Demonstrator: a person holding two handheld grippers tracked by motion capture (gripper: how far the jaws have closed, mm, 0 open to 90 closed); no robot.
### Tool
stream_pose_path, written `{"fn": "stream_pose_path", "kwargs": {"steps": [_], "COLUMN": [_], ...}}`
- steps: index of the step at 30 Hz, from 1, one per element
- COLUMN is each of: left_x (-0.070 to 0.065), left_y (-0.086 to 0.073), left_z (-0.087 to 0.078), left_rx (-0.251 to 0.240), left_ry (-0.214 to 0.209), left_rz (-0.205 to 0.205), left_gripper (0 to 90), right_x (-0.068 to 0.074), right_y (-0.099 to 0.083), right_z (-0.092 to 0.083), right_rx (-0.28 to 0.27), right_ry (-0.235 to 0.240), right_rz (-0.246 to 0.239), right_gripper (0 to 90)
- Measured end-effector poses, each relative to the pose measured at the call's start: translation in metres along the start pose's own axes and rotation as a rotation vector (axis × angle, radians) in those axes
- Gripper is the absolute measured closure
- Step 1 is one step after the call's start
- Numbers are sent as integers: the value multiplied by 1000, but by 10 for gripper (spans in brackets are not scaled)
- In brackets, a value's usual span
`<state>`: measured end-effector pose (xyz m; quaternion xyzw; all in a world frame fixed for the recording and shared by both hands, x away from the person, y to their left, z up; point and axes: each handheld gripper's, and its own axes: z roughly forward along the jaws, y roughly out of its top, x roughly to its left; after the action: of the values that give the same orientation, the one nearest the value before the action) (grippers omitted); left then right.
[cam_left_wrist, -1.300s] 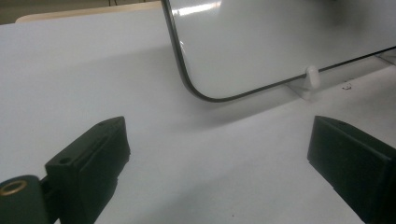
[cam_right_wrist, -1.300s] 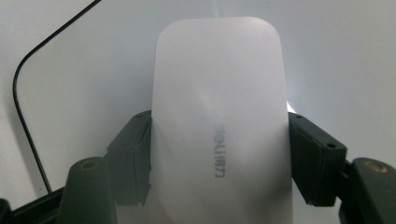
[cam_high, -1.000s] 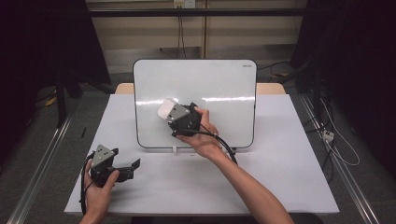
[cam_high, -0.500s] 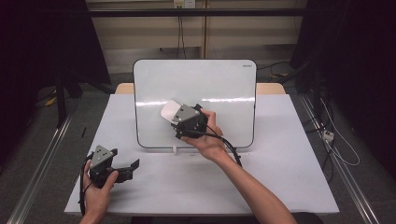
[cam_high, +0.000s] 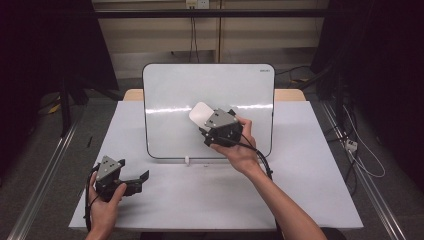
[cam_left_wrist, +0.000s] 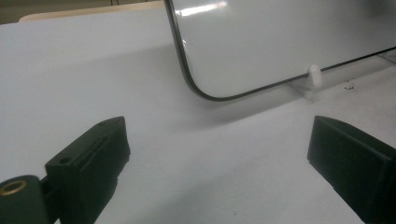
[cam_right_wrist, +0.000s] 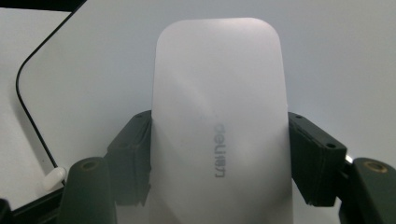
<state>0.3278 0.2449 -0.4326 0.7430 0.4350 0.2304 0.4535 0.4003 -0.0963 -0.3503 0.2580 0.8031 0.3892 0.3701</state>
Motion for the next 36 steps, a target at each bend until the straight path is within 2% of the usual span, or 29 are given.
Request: {"fn": "stream_pose_path", "kwargs": {"steps": [8, 16, 22, 31, 36], "left_x": [-1, 1, 2, 1, -1], "left_y": [1, -1, -1, 0, 0], "left_z": [1, 2, -1, -1, -1], "left_rx": [7, 6, 1, 4, -5], "left_ry": [-1, -3, 0, 4, 1], "left_rz": [5, -2, -8, 1, 0], "left_gripper": [55, 55, 55, 54, 55], "right_x": [-11, -24, -31, -34, -33], "right_y": [-10, -15, -16, -21, -23], "right_z": [-10, -17, -10, 1, 5], "right_rx": [0, 3, 11, 45, 54], "right_ry": [-28, -82, -112, -146, -161], "right_rz": [24, 57, 77, 72, 52], "right_gripper": [314, 314, 314, 314, 313]}}
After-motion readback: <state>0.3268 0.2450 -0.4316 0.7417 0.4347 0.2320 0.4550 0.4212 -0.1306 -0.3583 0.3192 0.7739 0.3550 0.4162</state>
